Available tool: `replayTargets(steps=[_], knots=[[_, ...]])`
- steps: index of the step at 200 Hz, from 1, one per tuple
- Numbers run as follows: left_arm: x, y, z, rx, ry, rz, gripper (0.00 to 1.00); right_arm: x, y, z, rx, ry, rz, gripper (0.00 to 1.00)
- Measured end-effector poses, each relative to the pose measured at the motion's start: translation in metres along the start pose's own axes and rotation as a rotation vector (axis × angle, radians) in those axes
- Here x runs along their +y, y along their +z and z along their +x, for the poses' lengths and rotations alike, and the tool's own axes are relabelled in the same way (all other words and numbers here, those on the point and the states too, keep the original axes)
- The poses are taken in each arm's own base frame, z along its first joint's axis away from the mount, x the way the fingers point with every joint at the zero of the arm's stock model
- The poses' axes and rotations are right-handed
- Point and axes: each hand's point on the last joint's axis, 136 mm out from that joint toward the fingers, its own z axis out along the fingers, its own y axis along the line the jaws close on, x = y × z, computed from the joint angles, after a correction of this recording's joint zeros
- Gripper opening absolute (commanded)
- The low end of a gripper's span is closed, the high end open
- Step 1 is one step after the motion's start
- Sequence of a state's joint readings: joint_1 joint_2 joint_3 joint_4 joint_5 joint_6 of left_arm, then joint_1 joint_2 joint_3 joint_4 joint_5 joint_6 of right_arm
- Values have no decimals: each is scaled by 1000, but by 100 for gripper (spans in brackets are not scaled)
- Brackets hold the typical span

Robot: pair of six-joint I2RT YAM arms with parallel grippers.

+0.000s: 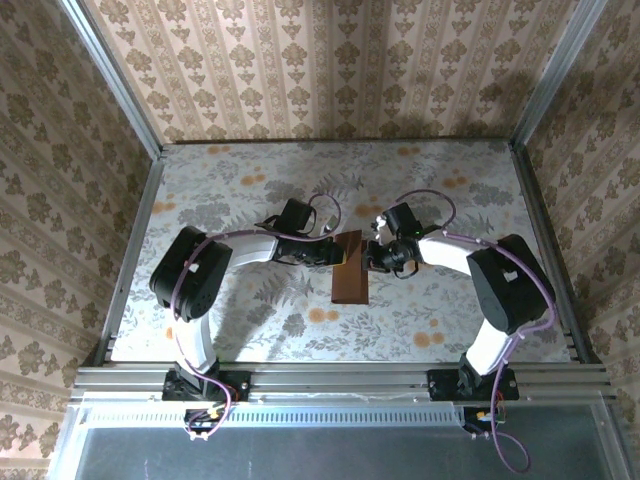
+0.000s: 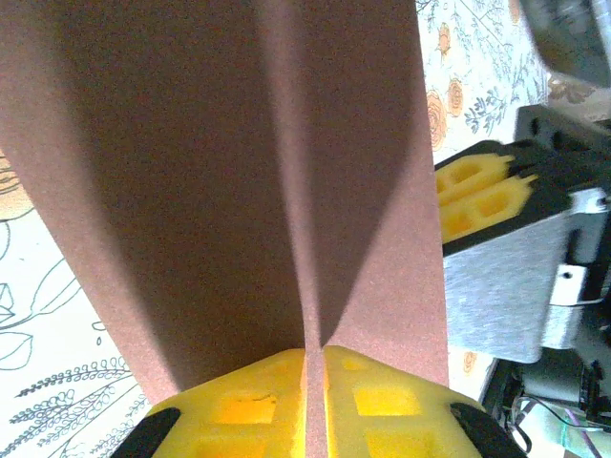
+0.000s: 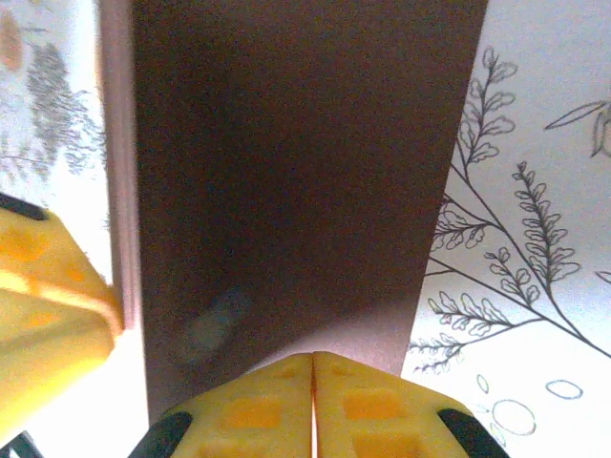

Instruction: Fold a paper plane with a square sheet of paper (fold left side to right side)

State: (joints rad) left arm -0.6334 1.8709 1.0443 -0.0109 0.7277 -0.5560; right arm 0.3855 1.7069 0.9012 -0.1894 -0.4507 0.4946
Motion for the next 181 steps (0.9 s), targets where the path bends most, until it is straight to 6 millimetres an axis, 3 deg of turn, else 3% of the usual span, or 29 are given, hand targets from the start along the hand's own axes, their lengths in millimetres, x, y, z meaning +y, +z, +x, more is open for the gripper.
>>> replayTargets(steps=[40,75,115,181], knots=[[0,0,0,0,0,0,13,-8,-25,-8,-55,29,3,17],[0,0,0,-1,1,1,13,-10,-38,-6,-81,52,-26,29],[0,0,-1,-3,3,2,13,11,-37,-7,-91,76,-166,41],[-1,0,-1,-5,5,3,13,26,-14,-4,-48,98,-250,41]])
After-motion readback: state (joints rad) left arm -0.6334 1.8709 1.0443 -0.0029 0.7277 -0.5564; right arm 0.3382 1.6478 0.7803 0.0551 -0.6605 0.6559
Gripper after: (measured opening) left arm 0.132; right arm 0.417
